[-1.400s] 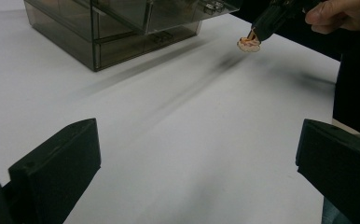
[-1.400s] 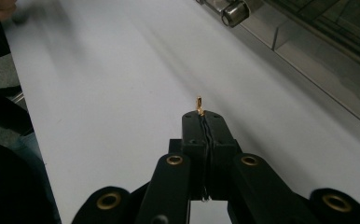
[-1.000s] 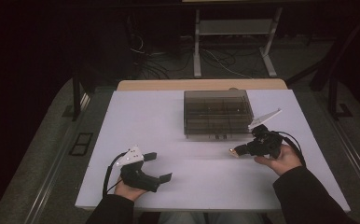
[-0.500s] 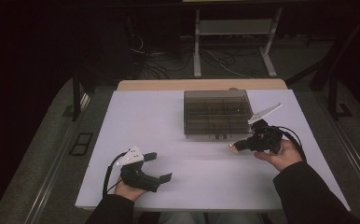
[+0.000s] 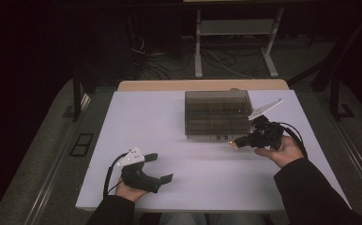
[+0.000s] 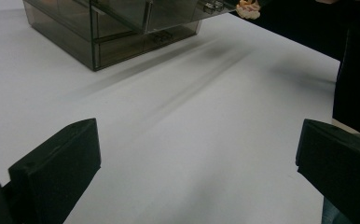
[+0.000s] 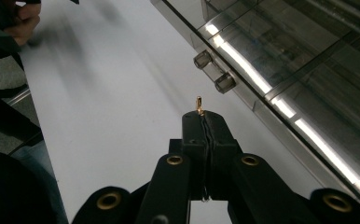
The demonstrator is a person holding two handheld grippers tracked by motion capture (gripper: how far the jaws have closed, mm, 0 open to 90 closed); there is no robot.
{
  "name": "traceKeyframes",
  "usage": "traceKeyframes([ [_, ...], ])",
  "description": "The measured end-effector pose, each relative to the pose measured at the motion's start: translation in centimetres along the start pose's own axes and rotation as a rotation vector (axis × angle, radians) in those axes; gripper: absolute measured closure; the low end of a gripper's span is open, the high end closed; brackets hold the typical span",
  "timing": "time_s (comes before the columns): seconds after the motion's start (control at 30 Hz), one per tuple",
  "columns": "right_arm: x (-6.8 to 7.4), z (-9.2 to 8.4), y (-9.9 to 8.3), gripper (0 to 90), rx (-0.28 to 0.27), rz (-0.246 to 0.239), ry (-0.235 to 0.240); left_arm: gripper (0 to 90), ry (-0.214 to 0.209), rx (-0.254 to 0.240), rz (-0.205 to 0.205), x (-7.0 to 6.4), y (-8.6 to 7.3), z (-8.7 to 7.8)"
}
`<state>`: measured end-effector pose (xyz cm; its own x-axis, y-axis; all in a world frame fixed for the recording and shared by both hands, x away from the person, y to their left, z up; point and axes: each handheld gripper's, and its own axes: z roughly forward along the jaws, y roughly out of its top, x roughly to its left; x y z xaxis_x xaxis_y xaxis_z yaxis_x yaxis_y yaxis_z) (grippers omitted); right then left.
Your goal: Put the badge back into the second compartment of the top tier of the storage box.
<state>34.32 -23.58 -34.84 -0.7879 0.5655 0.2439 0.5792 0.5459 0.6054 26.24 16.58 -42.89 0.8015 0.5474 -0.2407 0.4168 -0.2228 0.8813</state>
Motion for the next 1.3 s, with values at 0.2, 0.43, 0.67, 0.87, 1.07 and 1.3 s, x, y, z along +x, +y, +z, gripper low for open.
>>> traceKeyframes([
  [0.2,0.2,-0.1,0.7,87.1,0.008,-0.018,-0.008,0.0,0.001,0.000,0.002,0.0,0.0,0.0],
  [0.43,0.3,-0.3,1.5,87.1,0.010,-0.037,-0.011,0.0,0.001,0.000,0.005,0.0,0.0,0.0],
  [0.67,0.4,-0.4,2.5,87.1,0.008,-0.046,-0.020,0.0,0.001,0.000,0.005,0.0,0.0,0.0],
  [0.87,0.6,-0.7,3.4,87.1,0.001,-0.054,-0.025,0.0,0.000,-0.001,0.005,0.0,0.0,0.0],
  [1.07,0.5,-1.1,4.2,87.1,-0.009,-0.061,-0.027,0.0,-0.001,-0.001,0.006,0.1,0.0,-0.1],
  [1.3,0.4,-1.1,4.9,87.1,-0.016,-0.057,-0.028,0.0,-0.001,-0.003,0.004,0.1,0.0,-0.1],
])
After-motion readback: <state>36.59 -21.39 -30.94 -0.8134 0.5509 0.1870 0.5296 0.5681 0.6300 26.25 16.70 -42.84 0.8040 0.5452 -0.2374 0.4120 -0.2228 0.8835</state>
